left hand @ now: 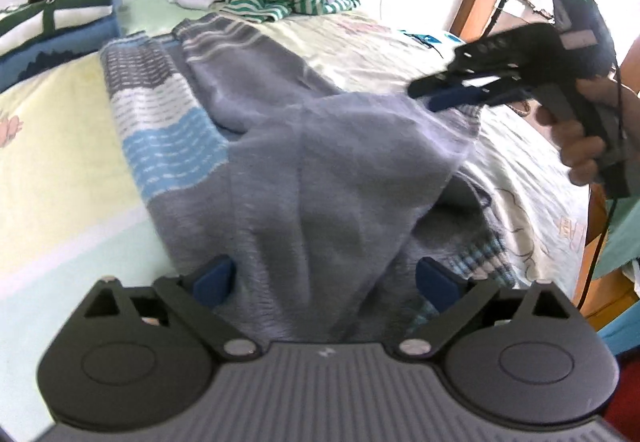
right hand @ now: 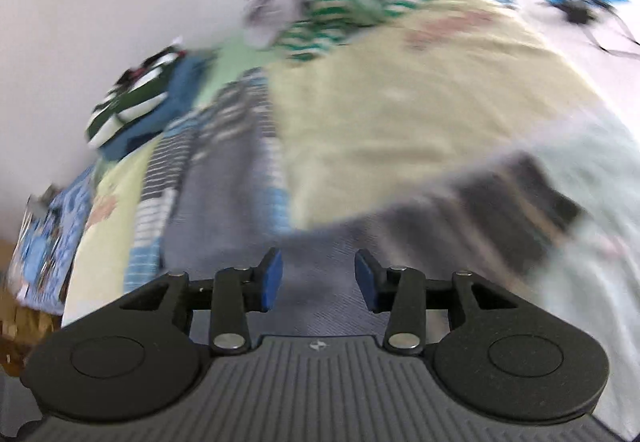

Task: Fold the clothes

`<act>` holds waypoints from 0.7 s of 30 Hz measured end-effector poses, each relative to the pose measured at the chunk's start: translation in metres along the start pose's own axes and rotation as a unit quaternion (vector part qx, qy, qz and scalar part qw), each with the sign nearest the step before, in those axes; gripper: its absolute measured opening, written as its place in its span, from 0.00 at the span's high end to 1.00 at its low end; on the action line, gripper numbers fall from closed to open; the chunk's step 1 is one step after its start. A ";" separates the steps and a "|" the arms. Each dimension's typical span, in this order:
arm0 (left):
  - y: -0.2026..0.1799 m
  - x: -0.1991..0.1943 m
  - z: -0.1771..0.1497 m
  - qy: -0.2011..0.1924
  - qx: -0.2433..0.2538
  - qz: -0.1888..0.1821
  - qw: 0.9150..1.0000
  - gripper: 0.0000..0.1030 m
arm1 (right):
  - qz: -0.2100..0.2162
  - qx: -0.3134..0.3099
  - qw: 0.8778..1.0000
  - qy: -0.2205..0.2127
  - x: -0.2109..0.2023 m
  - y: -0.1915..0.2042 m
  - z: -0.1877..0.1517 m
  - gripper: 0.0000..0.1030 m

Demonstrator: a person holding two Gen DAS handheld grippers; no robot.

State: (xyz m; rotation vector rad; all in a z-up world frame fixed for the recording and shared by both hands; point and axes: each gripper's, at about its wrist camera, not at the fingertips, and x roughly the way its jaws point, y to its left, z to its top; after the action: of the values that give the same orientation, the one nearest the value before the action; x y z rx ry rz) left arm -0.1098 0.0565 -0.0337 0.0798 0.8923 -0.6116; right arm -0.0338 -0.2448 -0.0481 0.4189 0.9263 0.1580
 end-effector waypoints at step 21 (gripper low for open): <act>-0.037 -0.033 -0.036 0.036 0.000 0.094 0.995 0.09 | -0.062 0.136 0.986 -0.073 -0.025 -0.079 -0.012 0.57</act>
State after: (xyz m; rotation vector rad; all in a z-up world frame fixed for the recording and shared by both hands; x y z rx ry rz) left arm -0.1702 0.0519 -0.0251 0.1837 0.9427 -0.4353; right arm -0.0616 -0.3210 -0.0690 0.6154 0.8298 -0.1148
